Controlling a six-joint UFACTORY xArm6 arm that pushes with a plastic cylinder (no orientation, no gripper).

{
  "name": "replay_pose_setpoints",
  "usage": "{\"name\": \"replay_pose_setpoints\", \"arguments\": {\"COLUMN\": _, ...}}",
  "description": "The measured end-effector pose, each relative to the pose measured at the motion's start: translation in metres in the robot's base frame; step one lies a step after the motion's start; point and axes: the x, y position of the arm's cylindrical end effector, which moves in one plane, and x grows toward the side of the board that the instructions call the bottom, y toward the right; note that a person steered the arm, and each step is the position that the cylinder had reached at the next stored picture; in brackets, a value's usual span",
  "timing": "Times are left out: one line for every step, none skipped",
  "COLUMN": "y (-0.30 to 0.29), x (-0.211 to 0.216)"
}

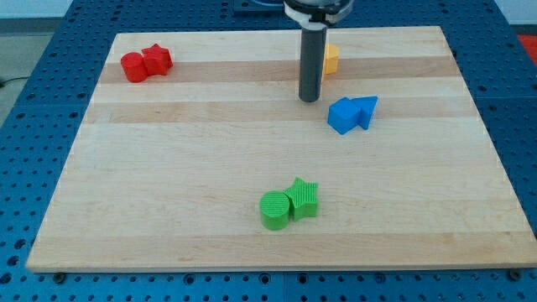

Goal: Move the green star to the left of the yellow blocks

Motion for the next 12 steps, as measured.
{"name": "replay_pose_setpoints", "arguments": {"y": -0.002, "x": 0.029}}
{"name": "replay_pose_setpoints", "arguments": {"y": 0.005, "x": 0.055}}
{"name": "replay_pose_setpoints", "arguments": {"y": 0.028, "x": 0.079}}
{"name": "replay_pose_setpoints", "arguments": {"y": 0.060, "x": 0.117}}
{"name": "replay_pose_setpoints", "arguments": {"y": 0.067, "x": 0.156}}
{"name": "replay_pose_setpoints", "arguments": {"y": 0.060, "x": 0.199}}
{"name": "replay_pose_setpoints", "arguments": {"y": 0.055, "x": 0.221}}
{"name": "replay_pose_setpoints", "arguments": {"y": -0.002, "x": 0.215}}
{"name": "replay_pose_setpoints", "arguments": {"y": -0.041, "x": 0.215}}
{"name": "replay_pose_setpoints", "arguments": {"y": -0.041, "x": 0.215}}
{"name": "replay_pose_setpoints", "arguments": {"y": -0.031, "x": 0.215}}
{"name": "replay_pose_setpoints", "arguments": {"y": -0.003, "x": 0.215}}
